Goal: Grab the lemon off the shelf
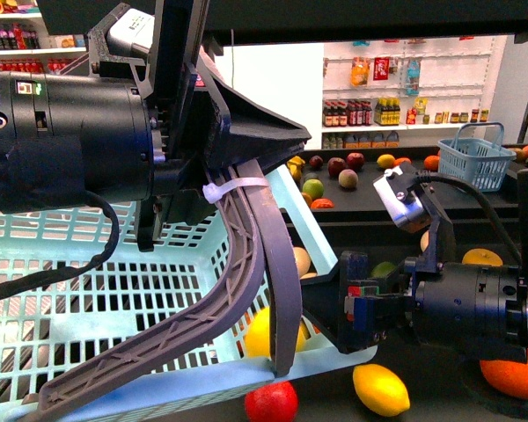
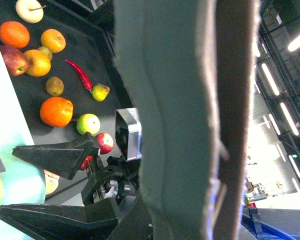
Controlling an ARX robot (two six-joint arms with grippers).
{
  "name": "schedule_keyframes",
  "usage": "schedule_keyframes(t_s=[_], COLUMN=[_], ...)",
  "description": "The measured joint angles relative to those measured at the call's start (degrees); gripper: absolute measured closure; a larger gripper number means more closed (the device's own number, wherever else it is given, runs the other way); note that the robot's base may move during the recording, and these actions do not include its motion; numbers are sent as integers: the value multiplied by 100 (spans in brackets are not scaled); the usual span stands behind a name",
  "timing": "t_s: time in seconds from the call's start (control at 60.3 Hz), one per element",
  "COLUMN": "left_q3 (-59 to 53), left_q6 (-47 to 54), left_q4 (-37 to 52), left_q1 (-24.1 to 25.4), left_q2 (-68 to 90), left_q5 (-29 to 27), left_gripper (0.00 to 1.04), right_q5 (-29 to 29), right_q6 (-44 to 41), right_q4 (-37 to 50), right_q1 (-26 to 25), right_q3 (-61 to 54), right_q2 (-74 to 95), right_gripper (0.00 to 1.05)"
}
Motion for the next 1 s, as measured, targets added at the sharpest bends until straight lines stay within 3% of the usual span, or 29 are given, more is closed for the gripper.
schedule_keyframes(t_s=[0.066,0.315,0.481,0.647,0.83,0.996], left_q3=[0,4,4,4,4,4], left_q6=[0,-13,-17,-13,-20,-24], left_q4=[0,2,2,0,2,2], left_q1=[0,0,0,0,0,-2], left_q2=[4,9,9,9,9,9], left_q5=[-11,20,39,39,22,39], left_gripper=[98,98,98,98,98,98], right_q5=[24,682,1104,1366,1847,1899], right_q6=[177,1027,1027,328,-1058,-2129], right_q4=[157,376,9,-498,-907,-925], right_q1=[-87,-970,-1491,-1596,-1488,-1320], right_q3=[63,835,1464,1878,2218,2385], right_q2=[4,610,1370,2144,3128,3663], right_gripper=[6,7,7,7,7,7])
